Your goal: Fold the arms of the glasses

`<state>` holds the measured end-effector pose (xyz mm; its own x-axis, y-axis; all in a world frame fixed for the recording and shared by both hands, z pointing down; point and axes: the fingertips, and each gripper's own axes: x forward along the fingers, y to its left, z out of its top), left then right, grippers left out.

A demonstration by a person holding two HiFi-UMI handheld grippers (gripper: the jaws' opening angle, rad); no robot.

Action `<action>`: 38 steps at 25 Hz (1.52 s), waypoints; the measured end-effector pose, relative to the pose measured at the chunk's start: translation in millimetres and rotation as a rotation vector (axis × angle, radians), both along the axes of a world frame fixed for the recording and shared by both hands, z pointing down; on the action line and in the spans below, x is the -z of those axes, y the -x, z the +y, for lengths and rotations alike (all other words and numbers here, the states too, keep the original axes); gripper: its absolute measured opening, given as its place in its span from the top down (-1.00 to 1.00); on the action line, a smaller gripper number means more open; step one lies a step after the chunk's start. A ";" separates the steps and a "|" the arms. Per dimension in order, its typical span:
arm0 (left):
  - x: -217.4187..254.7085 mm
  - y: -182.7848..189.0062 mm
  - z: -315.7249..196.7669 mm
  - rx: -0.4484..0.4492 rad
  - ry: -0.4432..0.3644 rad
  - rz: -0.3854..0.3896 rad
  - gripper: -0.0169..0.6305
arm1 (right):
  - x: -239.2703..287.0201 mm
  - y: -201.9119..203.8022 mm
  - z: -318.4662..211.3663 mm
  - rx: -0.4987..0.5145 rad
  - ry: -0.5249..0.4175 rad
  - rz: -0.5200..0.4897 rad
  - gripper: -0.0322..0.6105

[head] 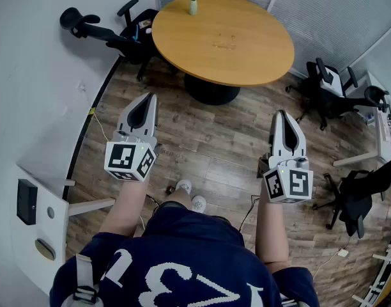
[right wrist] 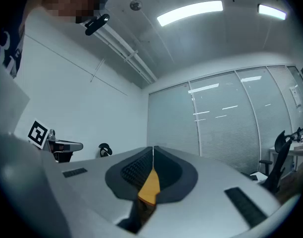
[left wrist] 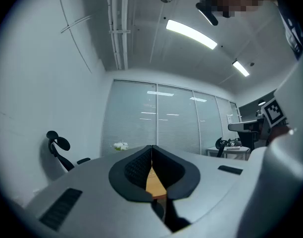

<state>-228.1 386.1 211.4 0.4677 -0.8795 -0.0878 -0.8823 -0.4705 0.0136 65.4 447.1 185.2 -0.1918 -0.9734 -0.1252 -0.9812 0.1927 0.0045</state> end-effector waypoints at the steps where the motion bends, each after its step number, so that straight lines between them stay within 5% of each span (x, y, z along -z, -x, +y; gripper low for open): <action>1: -0.7 -1.5 5.1 -0.003 0.000 0.001 0.90 | -0.8 0.3 5.4 0.000 -0.001 -0.005 0.81; 12: 1.7 -13.4 42.1 -0.027 0.004 -0.007 0.90 | -0.5 -4.7 41.0 0.039 -0.019 -0.089 0.81; 20: -4.2 -21.6 22.2 -0.023 0.016 -0.018 0.90 | -3.5 -14.6 21.7 0.035 -0.024 -0.091 0.81; 38: -0.5 -56.1 -224.8 -0.075 0.006 -0.003 0.90 | 8.4 -31.8 -201.8 0.032 -0.040 -0.071 0.81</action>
